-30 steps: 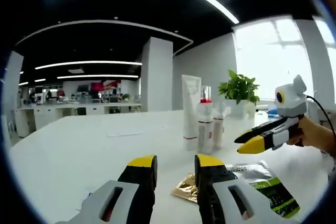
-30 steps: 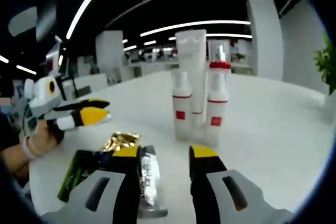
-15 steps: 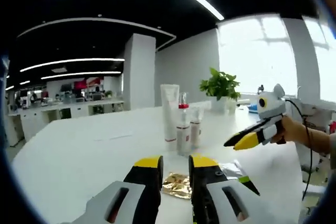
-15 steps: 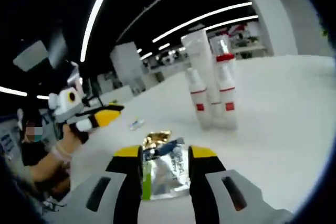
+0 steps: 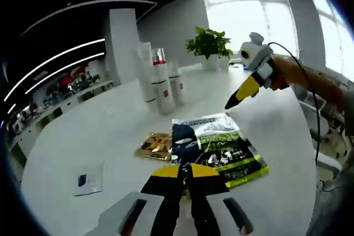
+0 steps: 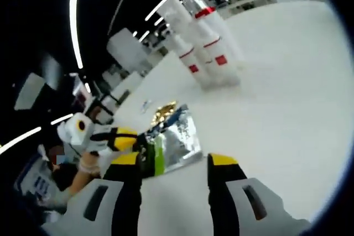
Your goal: Arrange the skincare products in the storage area until every visible bottle or jar stands upright without overlapping.
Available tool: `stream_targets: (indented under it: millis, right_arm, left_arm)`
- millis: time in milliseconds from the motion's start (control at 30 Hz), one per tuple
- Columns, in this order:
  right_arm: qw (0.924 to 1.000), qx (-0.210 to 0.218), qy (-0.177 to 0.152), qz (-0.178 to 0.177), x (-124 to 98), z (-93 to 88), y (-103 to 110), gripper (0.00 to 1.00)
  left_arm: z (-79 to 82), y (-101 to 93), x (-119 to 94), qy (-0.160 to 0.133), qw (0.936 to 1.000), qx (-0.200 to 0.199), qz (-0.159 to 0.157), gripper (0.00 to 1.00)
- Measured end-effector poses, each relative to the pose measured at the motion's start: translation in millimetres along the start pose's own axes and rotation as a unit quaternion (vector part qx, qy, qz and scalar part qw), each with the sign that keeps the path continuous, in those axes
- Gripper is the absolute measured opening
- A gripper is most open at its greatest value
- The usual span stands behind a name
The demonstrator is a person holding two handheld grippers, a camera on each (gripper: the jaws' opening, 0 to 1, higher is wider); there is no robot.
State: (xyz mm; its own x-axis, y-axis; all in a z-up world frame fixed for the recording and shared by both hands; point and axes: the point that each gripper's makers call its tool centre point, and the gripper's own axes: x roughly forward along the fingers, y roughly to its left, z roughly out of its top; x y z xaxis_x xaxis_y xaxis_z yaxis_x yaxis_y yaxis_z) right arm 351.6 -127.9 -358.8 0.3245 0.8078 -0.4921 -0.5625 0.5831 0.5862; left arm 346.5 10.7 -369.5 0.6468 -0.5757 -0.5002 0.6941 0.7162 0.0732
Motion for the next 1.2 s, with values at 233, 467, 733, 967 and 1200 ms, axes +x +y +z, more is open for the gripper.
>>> stream_targets:
  millis: [233,467,733,967,1200]
  right_arm:
    - [0.9995,0.029,-0.008,0.011,8.8,3.9,8.1,0.44]
    - [0.9972,0.064,-0.013,0.037,24.9,15.7,8.9,0.38]
    - [0.9942,0.098,-0.035,0.024,49.3,22.7,8.8,0.22]
    - [0.9951,0.085,-0.042,-0.030,54.1,23.8,1.7,0.02]
    - [0.9914,-0.010,-0.110,0.070,30.6,48.3,62.2,0.00]
  left_arm:
    - [-7.7,-11.5,-2.9,0.017,0.9996,0.004,-0.024,0.00]
    - [-9.4,-13.9,-5.1,-0.010,0.9981,-0.042,-0.043,0.00]
    - [-9.4,-14.0,-2.7,-0.027,0.9974,-0.048,-0.046,0.00]
    - [-9.5,-15.4,-1.3,-0.031,0.9960,-0.067,-0.050,0.00]
    - [14.1,-17.1,-14.9,-0.089,0.9819,-0.145,-0.084,0.05]
